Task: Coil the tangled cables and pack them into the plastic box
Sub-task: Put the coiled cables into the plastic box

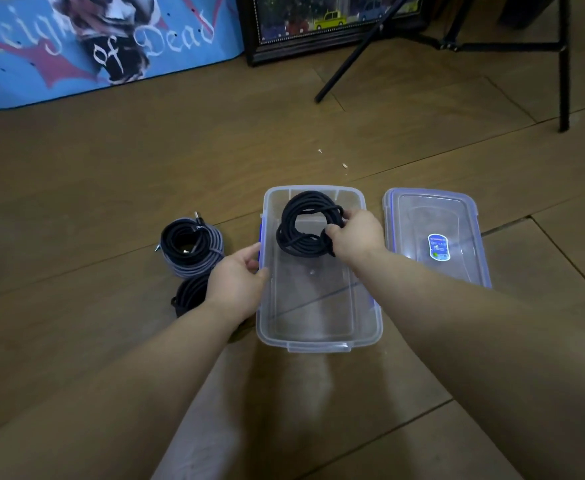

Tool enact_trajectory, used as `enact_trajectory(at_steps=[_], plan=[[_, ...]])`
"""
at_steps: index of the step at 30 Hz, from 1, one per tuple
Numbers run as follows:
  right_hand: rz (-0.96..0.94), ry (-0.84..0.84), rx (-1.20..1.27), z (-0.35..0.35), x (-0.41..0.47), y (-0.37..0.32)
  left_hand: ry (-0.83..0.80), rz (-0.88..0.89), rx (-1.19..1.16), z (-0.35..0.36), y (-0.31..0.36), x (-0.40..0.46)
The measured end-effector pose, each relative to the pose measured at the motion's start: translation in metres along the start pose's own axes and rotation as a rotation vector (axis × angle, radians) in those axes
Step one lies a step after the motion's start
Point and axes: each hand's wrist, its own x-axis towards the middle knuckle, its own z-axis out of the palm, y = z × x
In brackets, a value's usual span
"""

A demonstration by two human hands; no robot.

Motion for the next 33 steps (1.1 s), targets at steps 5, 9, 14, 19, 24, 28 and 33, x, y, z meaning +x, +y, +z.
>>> enact_trajectory(at_steps=[5, 9, 14, 19, 24, 28, 33], plan=[[-0.002, -0.061, -0.183, 0.006, 0.008, -0.004, 0.019, 0.003, -0.02, 0.002, -0.002, 0.002], [-0.094, -0.076, -0.119, 0.014, 0.003, 0.009, 0.006, 0.0, -0.039, 0.002, -0.003, 0.004], [-0.356, -0.121, -0.568, 0.036, -0.015, 0.02, 0.004, 0.03, -0.028, 0.004, -0.004, 0.007], [-0.301, -0.322, -0.738, 0.04, -0.002, 0.022, 0.008, 0.011, -0.039, 0.005, -0.006, 0.011], [-0.322, -0.34, -0.75, 0.028, -0.012, 0.016, 0.018, 0.012, -0.04, 0.004, 0.002, 0.003], [-0.604, -0.096, -0.422, 0.011, -0.041, 0.004, 0.239, 0.021, -0.076, -0.038, 0.001, 0.005], [-0.706, -0.146, -0.214, 0.038, -0.089, -0.029, 0.33, -0.144, -0.034, -0.082, -0.04, -0.005]])
